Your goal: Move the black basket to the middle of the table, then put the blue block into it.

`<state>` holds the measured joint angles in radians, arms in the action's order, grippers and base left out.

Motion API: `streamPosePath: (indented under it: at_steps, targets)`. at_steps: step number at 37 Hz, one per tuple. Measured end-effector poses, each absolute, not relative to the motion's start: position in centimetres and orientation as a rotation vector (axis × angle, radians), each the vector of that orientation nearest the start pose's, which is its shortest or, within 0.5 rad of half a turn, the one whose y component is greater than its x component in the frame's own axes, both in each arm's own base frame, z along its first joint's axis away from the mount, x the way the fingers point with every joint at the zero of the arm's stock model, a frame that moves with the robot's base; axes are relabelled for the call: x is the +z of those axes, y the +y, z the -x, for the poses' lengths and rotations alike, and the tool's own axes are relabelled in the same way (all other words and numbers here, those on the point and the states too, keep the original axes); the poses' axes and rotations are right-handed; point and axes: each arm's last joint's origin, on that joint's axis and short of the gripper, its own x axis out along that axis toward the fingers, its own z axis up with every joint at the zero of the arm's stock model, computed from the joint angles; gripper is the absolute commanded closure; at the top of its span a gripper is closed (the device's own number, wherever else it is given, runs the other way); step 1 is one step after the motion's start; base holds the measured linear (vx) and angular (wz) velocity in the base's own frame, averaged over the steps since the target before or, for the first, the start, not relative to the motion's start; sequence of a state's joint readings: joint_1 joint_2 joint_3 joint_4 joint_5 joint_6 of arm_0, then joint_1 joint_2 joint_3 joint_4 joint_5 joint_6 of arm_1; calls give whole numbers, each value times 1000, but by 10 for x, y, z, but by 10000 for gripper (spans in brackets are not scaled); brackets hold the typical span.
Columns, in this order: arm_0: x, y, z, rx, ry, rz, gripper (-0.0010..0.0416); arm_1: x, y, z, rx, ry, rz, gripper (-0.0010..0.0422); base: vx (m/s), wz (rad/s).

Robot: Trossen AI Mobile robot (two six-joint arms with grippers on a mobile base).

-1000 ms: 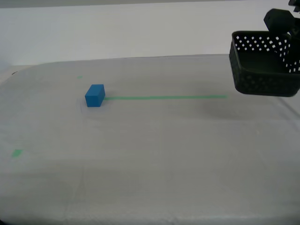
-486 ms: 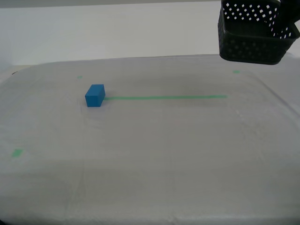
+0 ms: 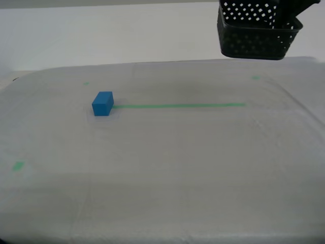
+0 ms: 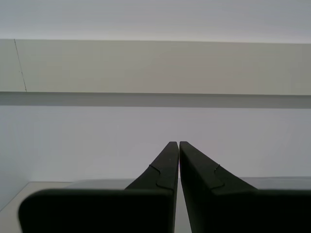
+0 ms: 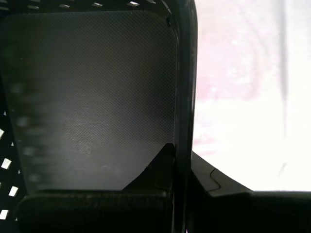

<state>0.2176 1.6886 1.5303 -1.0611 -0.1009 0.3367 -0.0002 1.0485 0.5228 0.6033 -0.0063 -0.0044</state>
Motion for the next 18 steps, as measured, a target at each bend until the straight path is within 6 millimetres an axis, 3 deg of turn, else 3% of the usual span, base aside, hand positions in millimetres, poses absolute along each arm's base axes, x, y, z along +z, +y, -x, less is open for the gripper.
streamPosePath:
  at_steps: [18]
  targets:
    - [284,139,-373,144,1337,-150,407,269,0,-227,6,-78,5,412,0,0]
